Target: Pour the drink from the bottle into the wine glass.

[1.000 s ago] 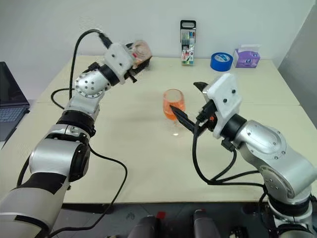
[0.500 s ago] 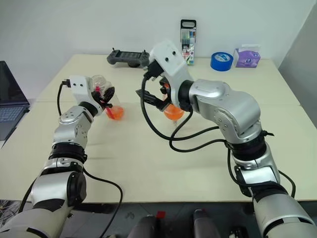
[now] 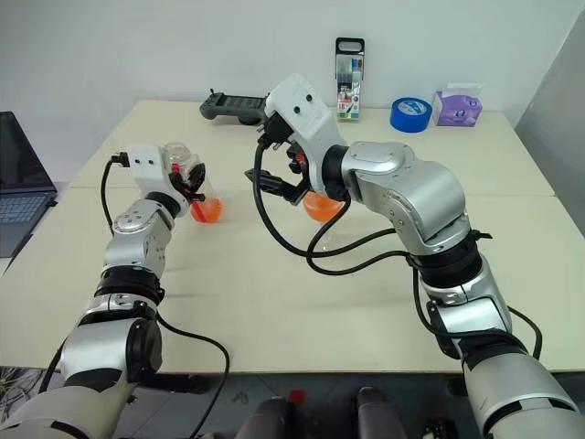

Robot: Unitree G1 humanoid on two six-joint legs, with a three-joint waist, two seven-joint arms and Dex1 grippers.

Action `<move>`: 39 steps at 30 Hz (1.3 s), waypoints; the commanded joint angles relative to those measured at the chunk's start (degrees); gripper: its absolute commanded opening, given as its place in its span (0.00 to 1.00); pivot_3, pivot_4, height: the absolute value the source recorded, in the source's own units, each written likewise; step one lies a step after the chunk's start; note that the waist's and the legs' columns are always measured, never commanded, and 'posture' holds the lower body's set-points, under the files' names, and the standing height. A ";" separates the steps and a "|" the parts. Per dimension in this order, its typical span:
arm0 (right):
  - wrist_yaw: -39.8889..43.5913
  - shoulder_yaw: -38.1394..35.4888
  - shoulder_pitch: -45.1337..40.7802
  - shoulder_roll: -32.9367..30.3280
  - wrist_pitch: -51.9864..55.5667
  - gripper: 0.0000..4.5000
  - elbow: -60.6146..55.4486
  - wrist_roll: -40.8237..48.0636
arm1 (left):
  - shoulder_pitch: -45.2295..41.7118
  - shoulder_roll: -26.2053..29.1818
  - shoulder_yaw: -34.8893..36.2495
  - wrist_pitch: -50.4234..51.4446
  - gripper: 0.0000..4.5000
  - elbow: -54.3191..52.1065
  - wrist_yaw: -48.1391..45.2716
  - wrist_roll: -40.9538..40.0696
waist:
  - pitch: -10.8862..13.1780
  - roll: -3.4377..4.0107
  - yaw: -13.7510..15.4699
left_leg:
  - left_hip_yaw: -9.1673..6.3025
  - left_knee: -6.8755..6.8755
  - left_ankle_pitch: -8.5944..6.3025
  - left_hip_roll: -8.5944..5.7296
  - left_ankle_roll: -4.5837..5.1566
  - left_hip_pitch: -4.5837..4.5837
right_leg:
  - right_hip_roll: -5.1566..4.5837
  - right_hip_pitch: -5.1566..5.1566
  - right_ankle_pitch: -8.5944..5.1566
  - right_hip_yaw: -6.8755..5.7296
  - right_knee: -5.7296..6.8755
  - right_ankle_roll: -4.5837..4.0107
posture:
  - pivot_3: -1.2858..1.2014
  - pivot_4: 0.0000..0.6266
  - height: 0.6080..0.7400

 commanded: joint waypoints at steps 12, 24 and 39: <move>1.50 -1.65 -1.84 1.18 -3.69 1.00 -0.59 -3.62 | 3.06 0.00 -0.53 0.44 0.99 -4.16 1.44 0.56 | 0.00 0.00 0.00 | 0.00 -0.02 0.00 0.00 0.00 0.00 | -0.02 0.00 0.00 -0.01 -0.01 0.00 | 0.52 0.24 1.00; 2.24 -2.34 0.02 0.55 -4.13 1.00 -2.67 -3.94 | 15.32 1.10 1.22 10.88 0.99 -23.85 1.05 -1.58 | 0.00 0.00 0.00 | 0.00 -0.07 0.00 0.04 -0.01 0.01 | -0.03 -0.02 0.00 0.01 -0.03 0.00 | 0.52 0.24 1.00; 10.63 -9.78 3.89 -12.16 -0.20 1.00 -11.78 1.71 | 30.17 25.81 8.52 41.05 0.99 -60.81 -28.94 -24.14 | 0.04 0.08 -0.08 | 0.03 -0.23 -0.02 0.05 -0.01 0.09 | -0.03 0.16 -0.01 0.00 -0.42 -0.02 | 0.52 0.24 1.00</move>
